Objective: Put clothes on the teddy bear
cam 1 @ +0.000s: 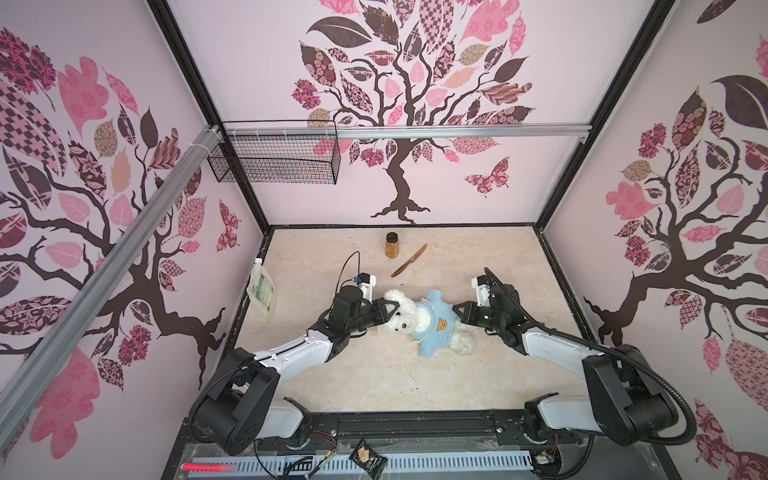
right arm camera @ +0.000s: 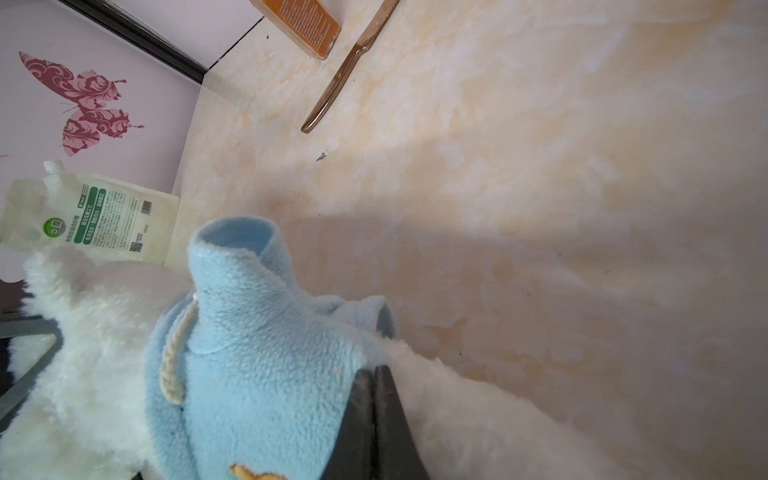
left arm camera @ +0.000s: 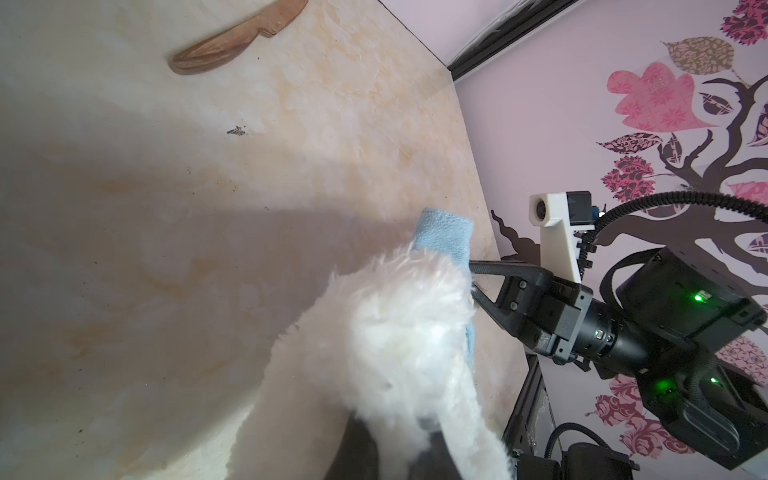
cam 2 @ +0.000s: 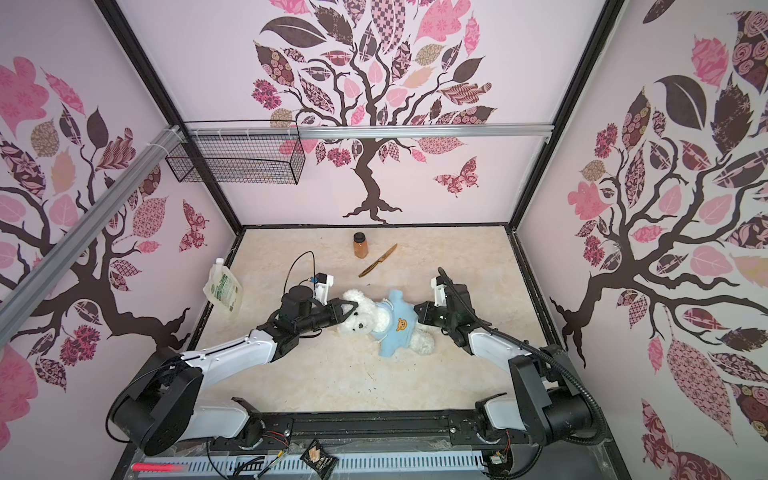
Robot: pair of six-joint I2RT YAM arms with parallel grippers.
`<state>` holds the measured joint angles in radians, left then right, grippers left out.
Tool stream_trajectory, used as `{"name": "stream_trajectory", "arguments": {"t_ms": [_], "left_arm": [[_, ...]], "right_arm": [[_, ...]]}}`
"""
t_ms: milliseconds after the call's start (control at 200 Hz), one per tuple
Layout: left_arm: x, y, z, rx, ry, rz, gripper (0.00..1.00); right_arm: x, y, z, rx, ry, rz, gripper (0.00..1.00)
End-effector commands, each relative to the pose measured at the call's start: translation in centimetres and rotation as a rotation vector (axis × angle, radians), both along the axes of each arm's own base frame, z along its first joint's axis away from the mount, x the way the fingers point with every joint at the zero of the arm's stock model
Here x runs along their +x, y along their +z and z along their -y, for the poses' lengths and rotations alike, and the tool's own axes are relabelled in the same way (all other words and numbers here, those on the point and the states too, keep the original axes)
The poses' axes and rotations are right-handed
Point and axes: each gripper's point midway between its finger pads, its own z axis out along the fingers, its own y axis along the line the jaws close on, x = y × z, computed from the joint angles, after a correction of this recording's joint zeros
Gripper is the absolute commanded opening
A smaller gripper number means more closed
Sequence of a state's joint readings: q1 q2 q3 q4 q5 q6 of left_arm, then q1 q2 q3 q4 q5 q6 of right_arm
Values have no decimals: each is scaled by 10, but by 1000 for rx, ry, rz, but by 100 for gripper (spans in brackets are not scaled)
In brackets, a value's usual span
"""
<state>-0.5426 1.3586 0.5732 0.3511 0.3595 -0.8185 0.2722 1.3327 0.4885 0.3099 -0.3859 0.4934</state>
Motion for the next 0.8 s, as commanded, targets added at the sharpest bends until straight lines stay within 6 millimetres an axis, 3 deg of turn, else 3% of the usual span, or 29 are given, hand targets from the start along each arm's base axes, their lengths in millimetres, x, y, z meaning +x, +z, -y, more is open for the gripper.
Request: {"name": "stream_trajectory", "arguments": {"t_ms": [0,255,370,475,555,630,700,795], "left_arm": [[5,-4,-17,4,70,-9,0],[5,-13,-17,11,71,-54,0],[6,-16,-13,16,60,-102,0],[10,-26,-13,27,71,-188,0],[16,-33,-17,15,89,-249,8],[25,-35,-24,-9,129,-287,25],[34,-32,-31,-21,171,-289,39],[40,-30,-43,19,218,-296,51]], "right_arm": [[6,-10,34,-79,-127,-13,0],[7,-9,22,1,-94,-20,0],[6,5,4,79,-13,17,22],[7,18,-2,67,20,66,34],[6,30,-4,37,28,114,39],[4,37,-6,-10,29,152,41],[1,40,-6,-55,25,168,42],[-2,36,0,-93,-1,164,44]]}}
